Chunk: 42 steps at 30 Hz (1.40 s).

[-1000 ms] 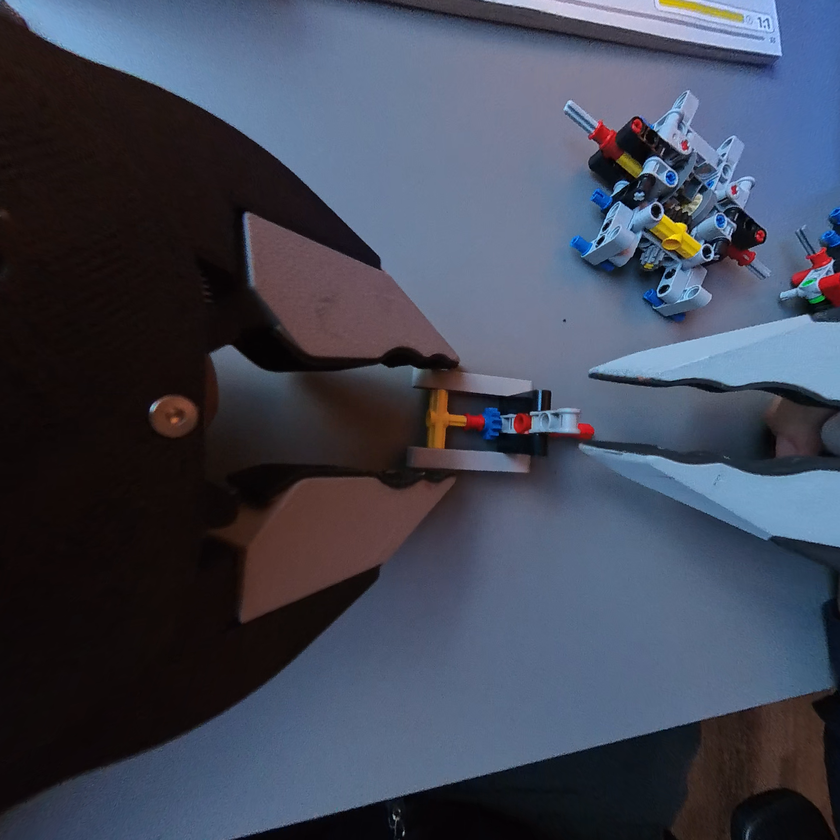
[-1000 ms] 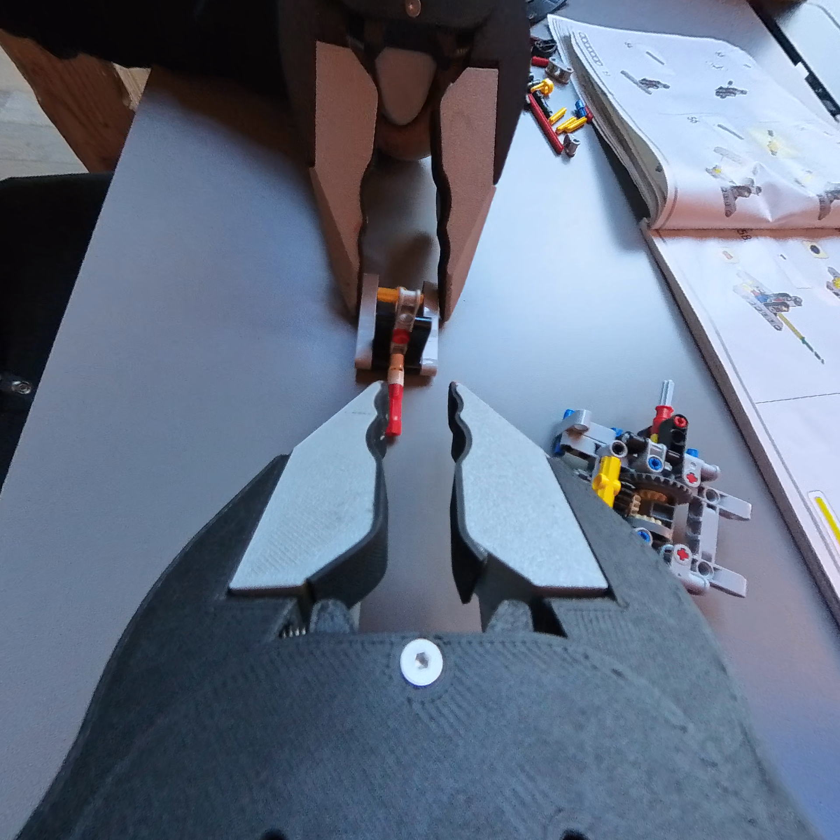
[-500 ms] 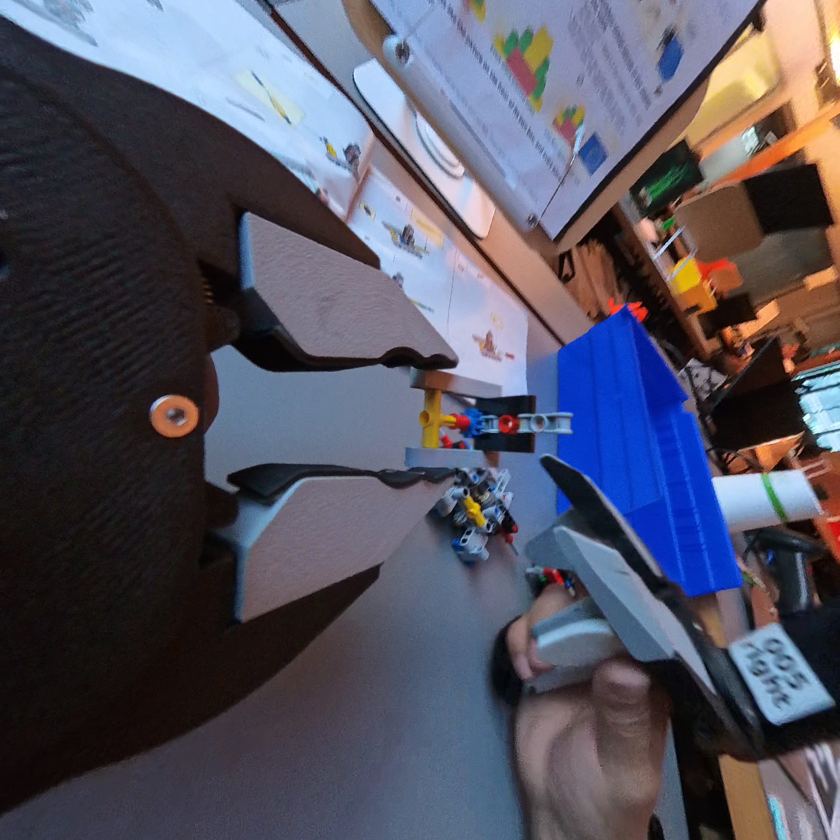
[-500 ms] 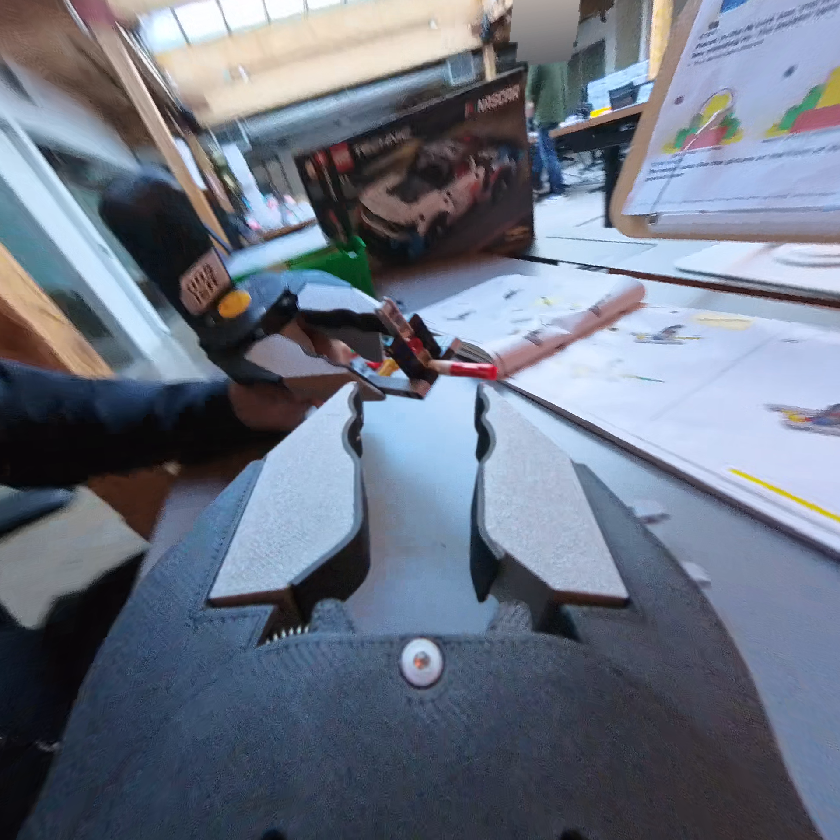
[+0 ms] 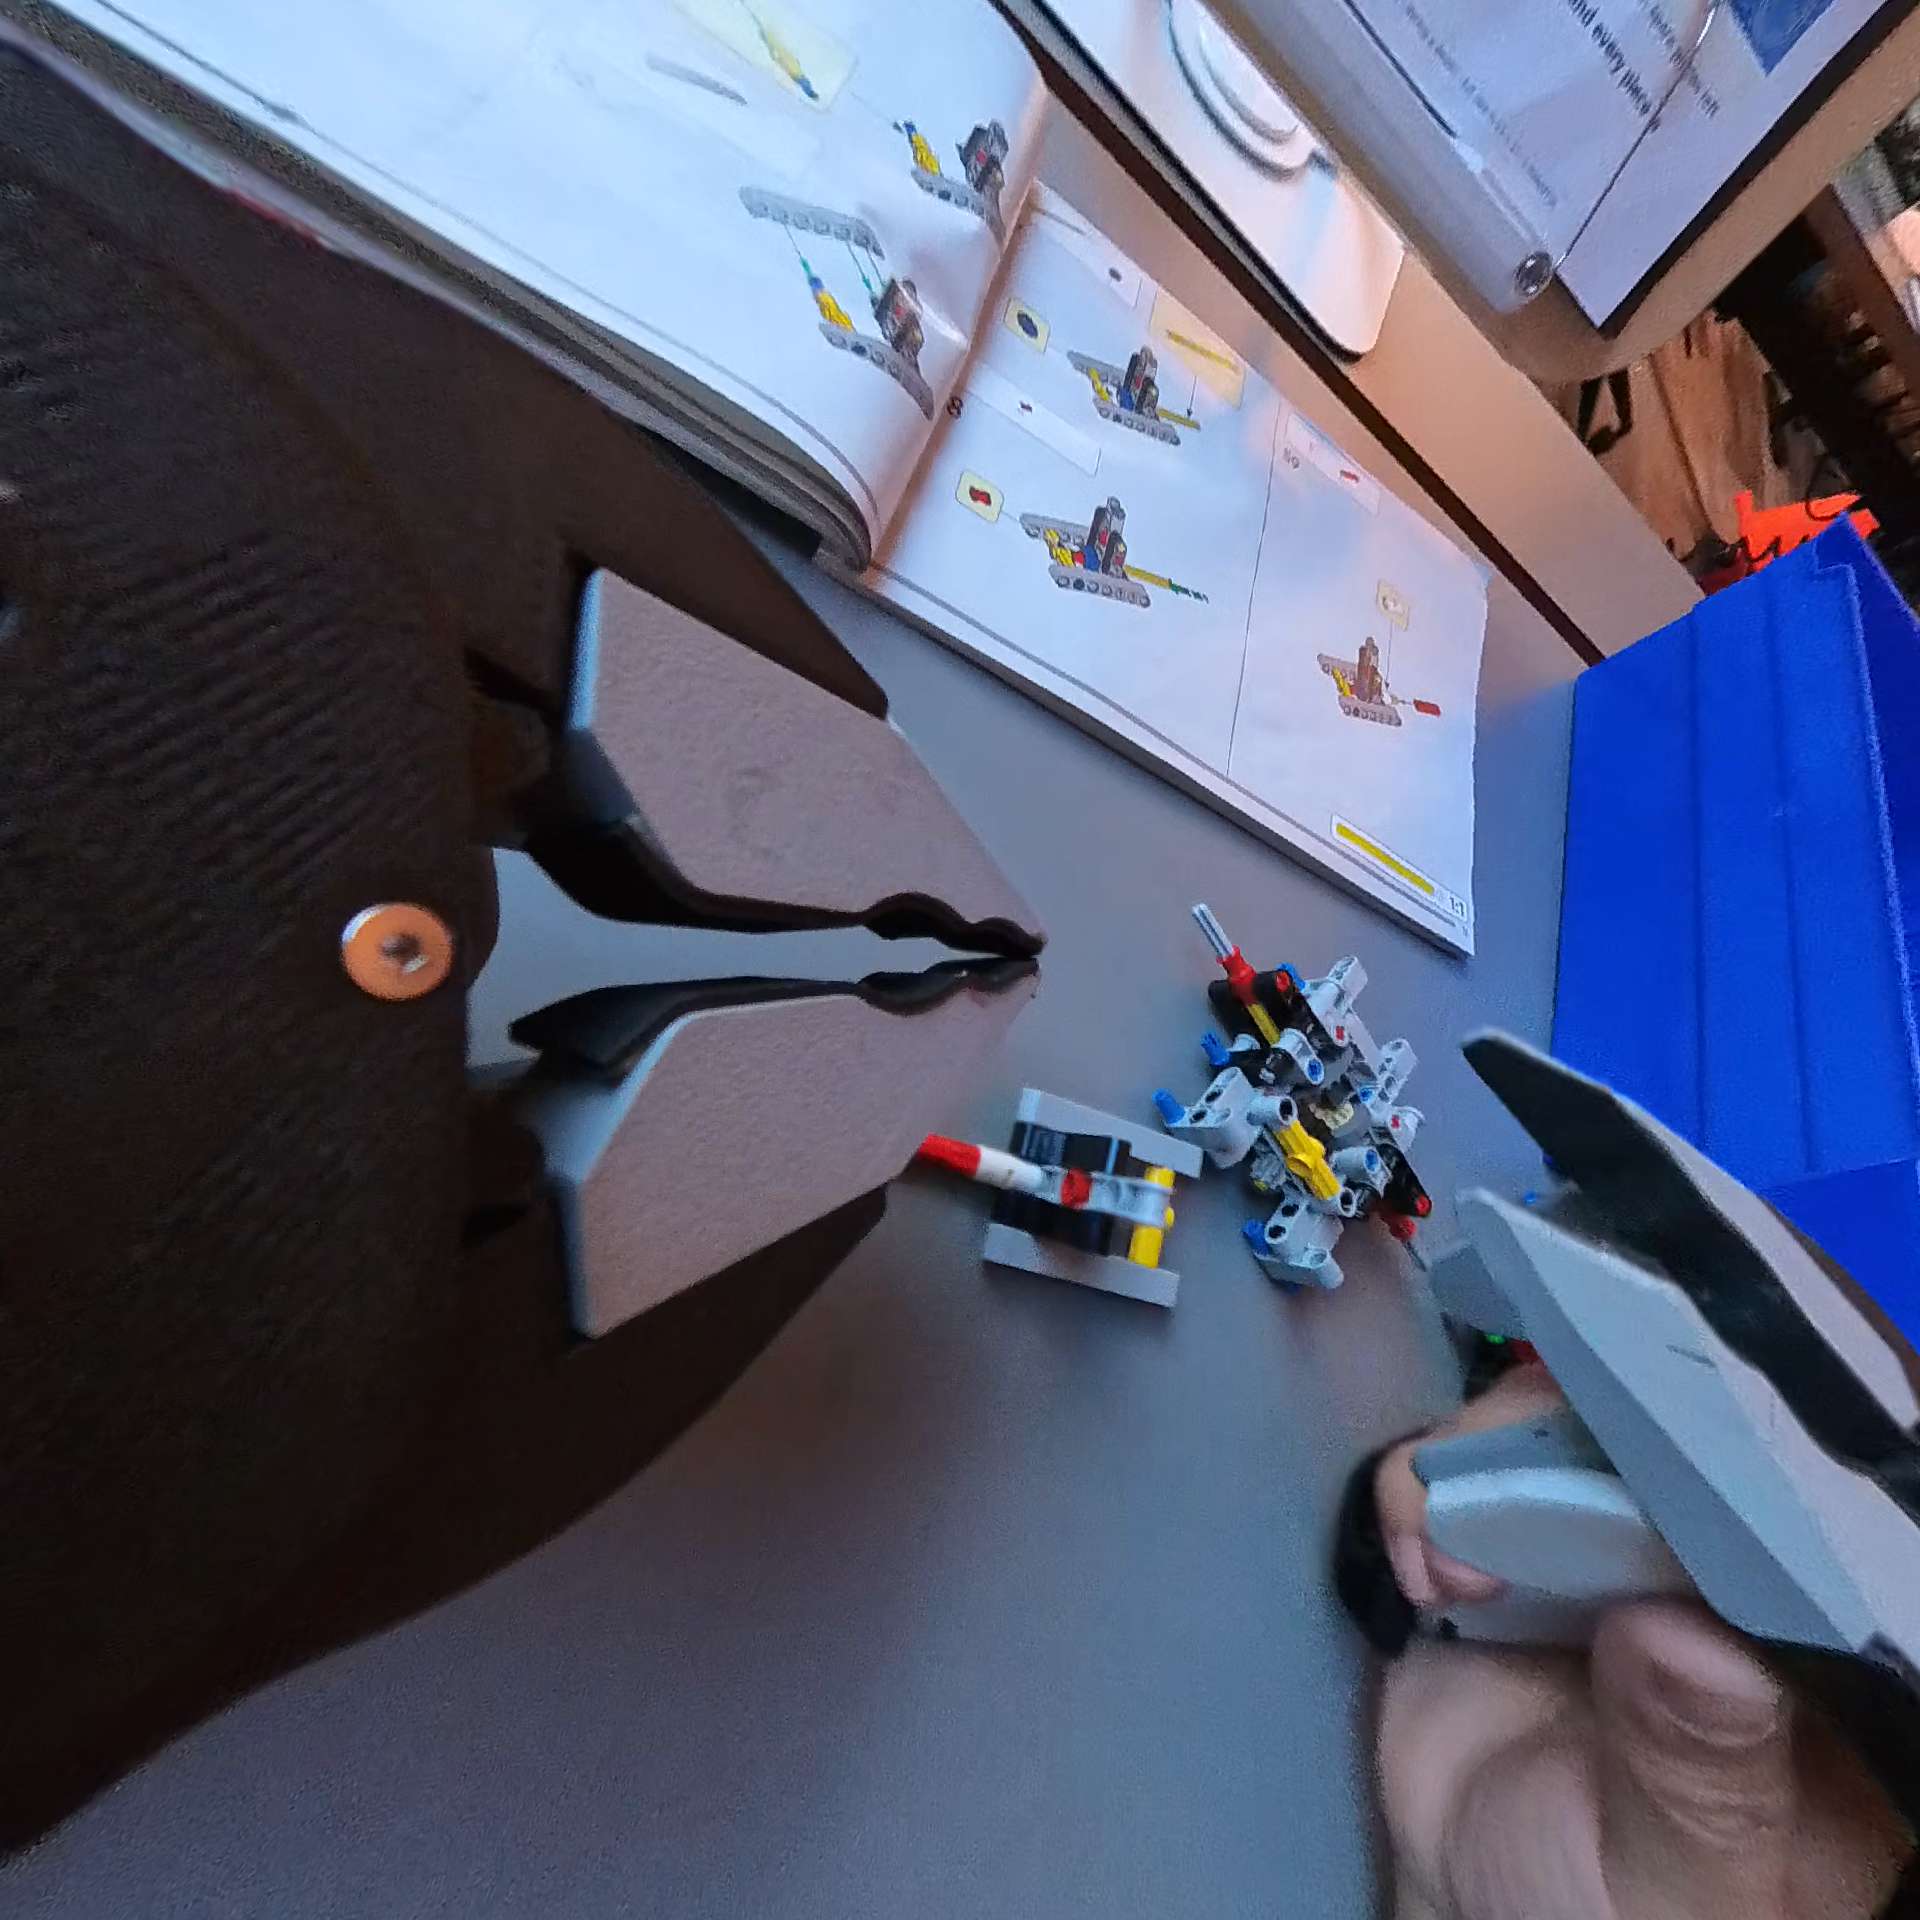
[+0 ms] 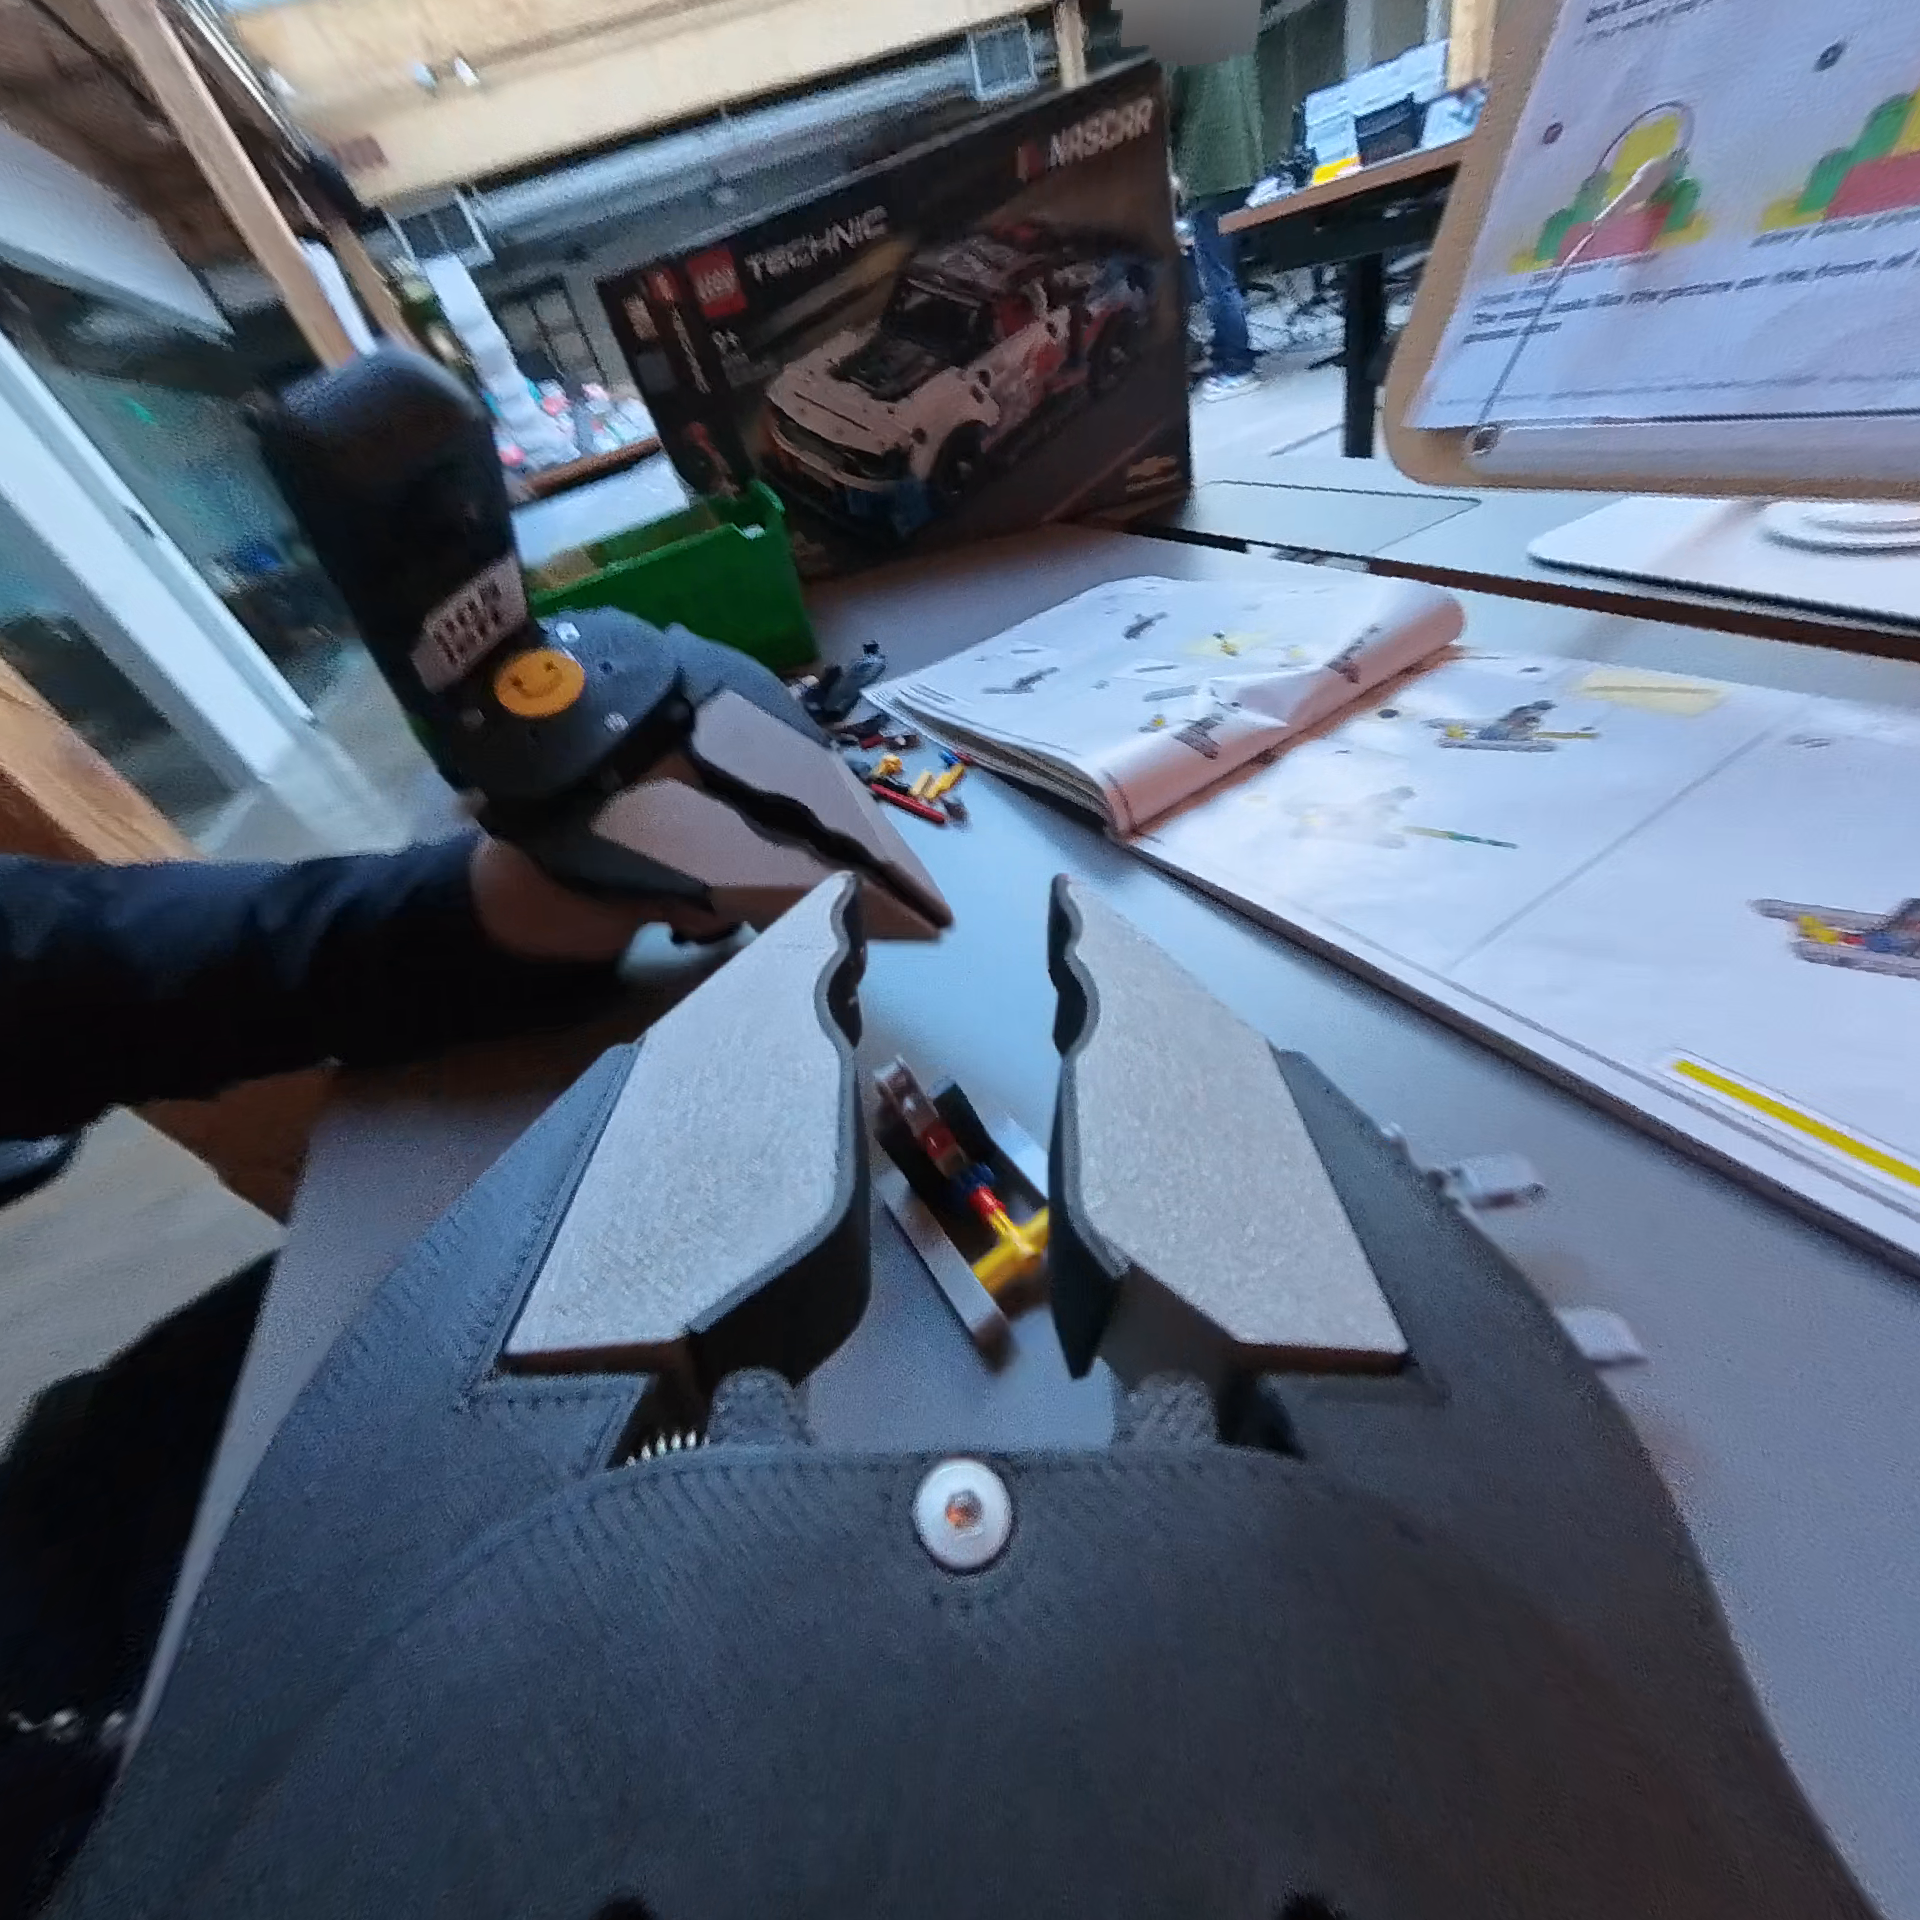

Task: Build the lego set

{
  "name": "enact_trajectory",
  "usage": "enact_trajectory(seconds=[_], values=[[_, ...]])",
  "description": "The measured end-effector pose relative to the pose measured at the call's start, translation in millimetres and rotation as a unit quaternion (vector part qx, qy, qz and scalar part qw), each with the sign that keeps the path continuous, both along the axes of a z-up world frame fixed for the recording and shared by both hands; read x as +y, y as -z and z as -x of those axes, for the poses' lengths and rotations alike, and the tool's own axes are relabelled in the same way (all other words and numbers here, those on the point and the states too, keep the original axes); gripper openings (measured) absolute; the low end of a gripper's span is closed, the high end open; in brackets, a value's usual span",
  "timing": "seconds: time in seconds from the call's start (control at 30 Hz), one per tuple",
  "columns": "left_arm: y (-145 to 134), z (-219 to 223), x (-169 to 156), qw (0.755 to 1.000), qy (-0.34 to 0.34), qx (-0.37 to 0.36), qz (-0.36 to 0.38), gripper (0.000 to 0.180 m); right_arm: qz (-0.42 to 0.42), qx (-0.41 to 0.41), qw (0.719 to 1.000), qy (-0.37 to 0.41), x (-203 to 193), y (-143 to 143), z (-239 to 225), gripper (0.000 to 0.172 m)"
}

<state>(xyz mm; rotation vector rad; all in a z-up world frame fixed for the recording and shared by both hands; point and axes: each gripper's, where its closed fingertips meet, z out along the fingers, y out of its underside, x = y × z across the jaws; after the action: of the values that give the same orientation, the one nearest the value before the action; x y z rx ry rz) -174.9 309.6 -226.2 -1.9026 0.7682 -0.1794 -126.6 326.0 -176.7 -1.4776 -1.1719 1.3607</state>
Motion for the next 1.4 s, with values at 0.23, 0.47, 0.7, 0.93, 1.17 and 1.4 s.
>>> enact_trajectory(seconds=[0.23, 0.47, 0.7, 0.93, 1.17, 1.4], values=[[47.4, -9.8, -31.4, 0.979, 0.089, 0.003, 0.182, 0.028, -0.072, -0.119, 0.99, -0.031, -14.3, 39.9, -17.7, 0.036], [47.8, -21.3, -29.5, 0.978, 0.111, 0.015, 0.174, 0.024, -0.194, -0.208, 0.958, -0.042, -30.0, 67.9, -37.5, 0.03], [47.8, -31.4, -26.4, 0.977, 0.136, 0.045, 0.156, 0.004, -0.208, -0.297, 0.931, -0.033, -24.2, 95.6, -31.0, 0.028], [10.7, -34.5, -38.0, 0.972, 0.178, 0.053, 0.143, 0.004, -0.23, -0.295, 0.926, -0.048, -33.5, 96.6, -26.8, 0.01], [-16.7, -21.3, -48.6, 0.928, 0.244, 0.218, 0.177, 0.004, -0.272, -0.189, 0.94, -0.085, -65.0, 67.6, -14.3, 0.017], [-49.6, -38.5, -68.2, 0.801, 0.342, 0.48, 0.105, 0.003, -0.139, -0.071, 0.983, -0.098, -56.2, 29.1, -5.7, 0.059]])
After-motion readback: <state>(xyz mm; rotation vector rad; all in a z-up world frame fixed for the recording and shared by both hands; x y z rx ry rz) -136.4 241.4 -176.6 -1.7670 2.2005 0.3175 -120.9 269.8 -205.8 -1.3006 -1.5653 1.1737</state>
